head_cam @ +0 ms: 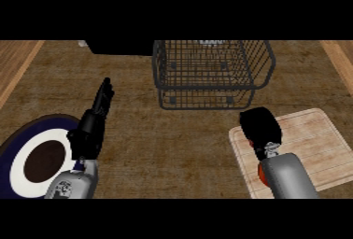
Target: Pick the bell pepper from the cutting board and place it in the tiered basket
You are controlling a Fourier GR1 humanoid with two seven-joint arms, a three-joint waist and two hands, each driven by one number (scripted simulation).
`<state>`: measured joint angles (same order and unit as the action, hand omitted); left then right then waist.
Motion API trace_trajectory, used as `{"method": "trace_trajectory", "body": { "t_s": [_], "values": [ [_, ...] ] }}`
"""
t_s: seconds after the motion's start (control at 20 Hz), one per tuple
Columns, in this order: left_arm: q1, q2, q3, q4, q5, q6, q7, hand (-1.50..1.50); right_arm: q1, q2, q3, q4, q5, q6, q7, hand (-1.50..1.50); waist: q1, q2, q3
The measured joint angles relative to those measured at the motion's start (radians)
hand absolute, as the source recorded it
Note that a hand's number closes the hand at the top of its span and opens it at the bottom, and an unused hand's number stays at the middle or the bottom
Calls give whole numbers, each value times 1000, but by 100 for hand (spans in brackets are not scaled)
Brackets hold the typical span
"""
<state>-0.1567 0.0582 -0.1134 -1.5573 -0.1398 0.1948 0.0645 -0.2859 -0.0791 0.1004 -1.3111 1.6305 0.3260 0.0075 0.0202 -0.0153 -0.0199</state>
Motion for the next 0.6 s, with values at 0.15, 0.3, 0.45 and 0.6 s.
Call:
{"method": "trace_trajectory", "body": {
  "t_s": [0.15, 0.3, 0.45, 0.6],
  "values": [
    [-6, -7, -11, 2, -2, -4, 3, 0, -44, 41, 57, -47, -31, 47, 208, 150, 15, 1, 10],
    [-11, -7, -14, 6, 1, -11, 9, 0, -100, 60, 128, -104, -79, 85, 420, 150, 28, 2, 15],
    [-25, -11, -16, 11, 2, -13, 14, 0, -168, 69, 198, -167, -140, 139, 624, 150, 32, 6, 19],
    [-24, -16, -21, 17, -4, -10, 8, 0, -265, 73, 253, -239, -212, 205, 805, 150, 34, 7, 21]
  ]
}}
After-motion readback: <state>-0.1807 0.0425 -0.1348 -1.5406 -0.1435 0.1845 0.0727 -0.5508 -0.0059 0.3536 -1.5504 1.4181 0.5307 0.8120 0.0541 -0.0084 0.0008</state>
